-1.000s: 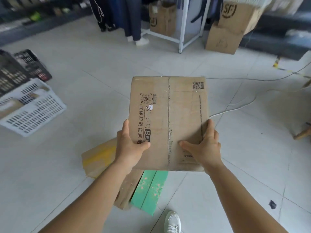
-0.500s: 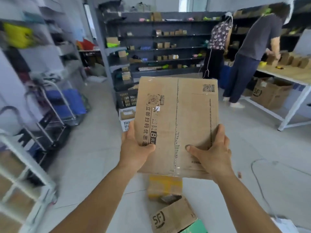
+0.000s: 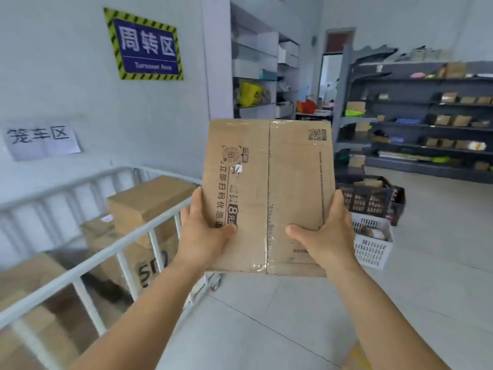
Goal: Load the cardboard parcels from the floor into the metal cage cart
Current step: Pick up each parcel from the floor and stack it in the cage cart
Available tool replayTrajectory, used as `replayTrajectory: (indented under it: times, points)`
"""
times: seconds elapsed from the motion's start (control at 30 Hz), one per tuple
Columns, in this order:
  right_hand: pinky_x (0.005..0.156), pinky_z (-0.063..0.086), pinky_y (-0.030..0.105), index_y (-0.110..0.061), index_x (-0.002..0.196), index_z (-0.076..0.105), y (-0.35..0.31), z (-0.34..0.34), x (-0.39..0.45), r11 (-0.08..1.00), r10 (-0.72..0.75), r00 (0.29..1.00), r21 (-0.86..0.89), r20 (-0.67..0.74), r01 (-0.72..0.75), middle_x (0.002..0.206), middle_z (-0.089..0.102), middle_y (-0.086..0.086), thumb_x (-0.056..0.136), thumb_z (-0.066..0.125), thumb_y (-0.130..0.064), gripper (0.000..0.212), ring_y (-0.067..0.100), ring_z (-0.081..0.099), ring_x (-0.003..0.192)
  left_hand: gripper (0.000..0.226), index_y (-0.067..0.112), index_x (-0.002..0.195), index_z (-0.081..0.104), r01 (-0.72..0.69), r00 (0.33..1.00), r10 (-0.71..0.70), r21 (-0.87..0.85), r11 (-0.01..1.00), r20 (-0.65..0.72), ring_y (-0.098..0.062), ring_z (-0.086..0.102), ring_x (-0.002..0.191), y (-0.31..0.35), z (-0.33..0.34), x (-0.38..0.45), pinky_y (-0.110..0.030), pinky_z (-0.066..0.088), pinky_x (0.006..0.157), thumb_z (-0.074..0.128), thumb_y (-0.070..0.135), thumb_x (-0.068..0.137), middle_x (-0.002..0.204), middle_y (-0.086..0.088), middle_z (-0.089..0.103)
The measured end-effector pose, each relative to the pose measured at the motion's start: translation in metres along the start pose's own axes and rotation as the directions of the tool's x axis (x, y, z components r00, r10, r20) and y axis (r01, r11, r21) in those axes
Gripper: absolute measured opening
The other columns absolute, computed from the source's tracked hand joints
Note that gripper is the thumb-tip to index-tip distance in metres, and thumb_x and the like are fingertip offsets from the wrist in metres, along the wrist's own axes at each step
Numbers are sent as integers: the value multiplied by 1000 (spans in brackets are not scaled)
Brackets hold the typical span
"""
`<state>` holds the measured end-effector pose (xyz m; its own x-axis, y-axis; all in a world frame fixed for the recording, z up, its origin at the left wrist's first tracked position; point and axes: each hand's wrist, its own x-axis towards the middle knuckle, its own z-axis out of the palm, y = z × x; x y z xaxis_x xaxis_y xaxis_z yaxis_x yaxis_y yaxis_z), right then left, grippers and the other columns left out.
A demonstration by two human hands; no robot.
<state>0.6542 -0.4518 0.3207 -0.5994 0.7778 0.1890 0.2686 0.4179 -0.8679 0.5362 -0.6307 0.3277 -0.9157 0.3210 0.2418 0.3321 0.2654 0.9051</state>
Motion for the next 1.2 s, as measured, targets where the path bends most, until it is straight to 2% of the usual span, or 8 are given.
replayTrajectory:
  times: [0.1,0.27,0.5,0.63,0.77,0.93,1.07,1.2]
  points:
    - [110,32,50,-38,153,-6,-43,62,-6,997,-66,993,37,101,63,155,15,-10,66,83,-39,124,29,25,140,98,35,151,18,40,989,-35,29,999,-144,-11,39,104,-19,-69,9,-26,34,94,77,14,76,120,5,31]
    - [110,34,51,-37,153,-2,-115,167,-31,982,-183,958,97,219,165,155,17,-6,62,83,-42,125,30,27,139,93,38,147,22,89,947,-67,54,995,-313,-21,48,110,-58,-187,19,-45,41,103,76,17,74,119,1,35]
    - [109,35,56,-41,152,-4,-202,300,-77,951,-309,859,163,409,264,156,17,-7,65,82,-44,122,31,28,139,94,33,151,17,164,853,-108,67,984,-510,-13,44,98,-107,-331,14,-23,34,93,74,13,78,116,5,30]
    - [110,34,50,-37,154,-2,-237,371,-111,931,-358,773,265,524,251,156,18,-6,68,84,-34,122,26,27,141,95,33,152,15,256,786,-171,61,965,-594,-14,41,101,-139,-397,2,-28,34,98,74,17,79,118,6,27]
    - [114,29,55,-36,155,-3,-261,440,-133,930,-367,698,248,615,271,158,16,-8,68,83,-38,122,29,20,145,95,32,152,15,356,707,-226,60,933,-670,-13,39,102,-173,-448,-4,-29,33,95,74,20,79,131,0,32]
    - [113,30,54,-36,154,-2,-283,530,-143,921,-389,602,270,698,282,159,16,-7,67,84,-39,122,29,21,144,95,32,152,17,423,609,-268,20,906,-747,-18,45,111,-222,-495,9,-32,36,98,75,20,78,118,6,28]
    - [113,28,56,-38,153,-5,-299,604,-134,922,-382,531,277,756,269,160,13,-6,66,84,-40,124,31,19,145,91,32,150,19,473,551,-290,7,881,-782,-18,43,111,-262,-526,43,-29,35,93,74,20,78,120,6,29]
    - [108,34,48,-35,154,-2,-315,669,-111,924,-373,495,267,785,274,157,18,-6,70,82,-36,119,31,28,139,93,31,152,17,528,510,-330,-13,849,-795,-20,45,111,-296,-553,91,-34,38,97,74,22,78,130,0,31]
